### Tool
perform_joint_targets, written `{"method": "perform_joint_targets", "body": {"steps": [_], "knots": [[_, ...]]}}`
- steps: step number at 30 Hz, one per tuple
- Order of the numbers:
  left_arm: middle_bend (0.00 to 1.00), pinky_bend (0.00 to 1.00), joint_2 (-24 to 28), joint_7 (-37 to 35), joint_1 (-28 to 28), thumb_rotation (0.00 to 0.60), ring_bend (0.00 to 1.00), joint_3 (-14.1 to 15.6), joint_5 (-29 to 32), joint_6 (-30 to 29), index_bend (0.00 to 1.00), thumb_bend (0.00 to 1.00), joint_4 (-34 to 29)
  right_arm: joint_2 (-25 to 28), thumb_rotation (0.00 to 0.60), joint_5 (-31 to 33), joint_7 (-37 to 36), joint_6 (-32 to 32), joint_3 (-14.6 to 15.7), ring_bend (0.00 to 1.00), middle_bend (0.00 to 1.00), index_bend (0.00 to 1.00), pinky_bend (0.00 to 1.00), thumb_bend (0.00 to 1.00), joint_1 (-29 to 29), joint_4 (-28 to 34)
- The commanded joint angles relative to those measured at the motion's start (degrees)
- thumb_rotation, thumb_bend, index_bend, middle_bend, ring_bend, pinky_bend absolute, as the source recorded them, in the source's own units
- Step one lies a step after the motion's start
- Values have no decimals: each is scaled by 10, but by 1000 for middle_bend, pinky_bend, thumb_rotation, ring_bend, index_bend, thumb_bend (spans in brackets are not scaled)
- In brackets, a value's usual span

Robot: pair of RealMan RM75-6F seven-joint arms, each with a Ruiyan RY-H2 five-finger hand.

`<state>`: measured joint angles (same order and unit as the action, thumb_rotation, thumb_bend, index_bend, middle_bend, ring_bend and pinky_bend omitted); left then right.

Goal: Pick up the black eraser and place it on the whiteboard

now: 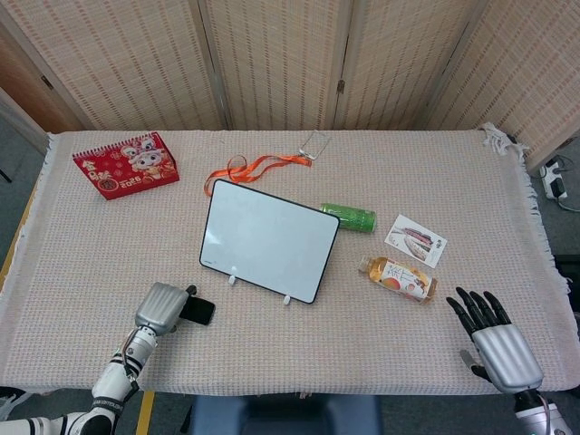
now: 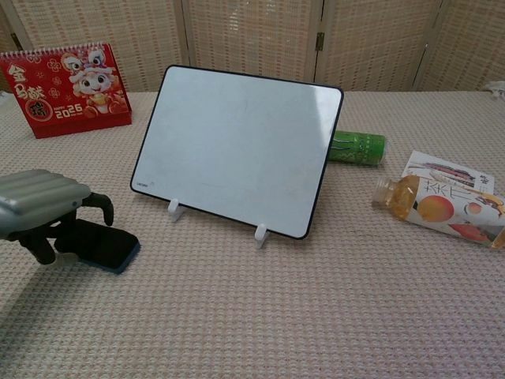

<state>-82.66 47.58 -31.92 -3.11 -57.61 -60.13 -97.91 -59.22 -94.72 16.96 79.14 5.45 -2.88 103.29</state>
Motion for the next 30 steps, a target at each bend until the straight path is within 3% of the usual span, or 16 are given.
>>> {"method": "perform_joint_targets", "body": {"steps": [1,6,11,13,18,23,30], "knots": [[1000,1000,-2,0,-3,600,969,2,4,-1,382,341,3,0,600,0,0,0,0,40,0,0,0,350,0,0],[1000,1000,-7,-10,-9,600,968,4,6,-4,426,341,14,0,600,0,0,0,0,38,0,0,0,349,0,1],[1000,1000,-18,-44,-5,600,978,8,-41,-26,639,346,31,0,600,1,1,-2,0,38,0,0,0,349,0,0],[1000,1000,-20,-64,-1,600,981,10,-69,-40,667,350,37,0,600,1,1,-2,0,38,0,0,0,349,-1,0],[1000,1000,-40,-118,15,600,982,8,-147,-100,677,357,60,-1,600,1,3,-2,0,38,0,0,0,350,0,1],[1000,1000,-95,-152,24,600,989,-6,-213,-168,677,360,126,0,600,0,2,-1,0,38,0,0,0,349,0,2],[1000,1000,-198,-172,0,600,990,-53,-257,-216,677,362,228,6,600,-9,-11,6,3,38,0,0,0,349,3,3]]}}
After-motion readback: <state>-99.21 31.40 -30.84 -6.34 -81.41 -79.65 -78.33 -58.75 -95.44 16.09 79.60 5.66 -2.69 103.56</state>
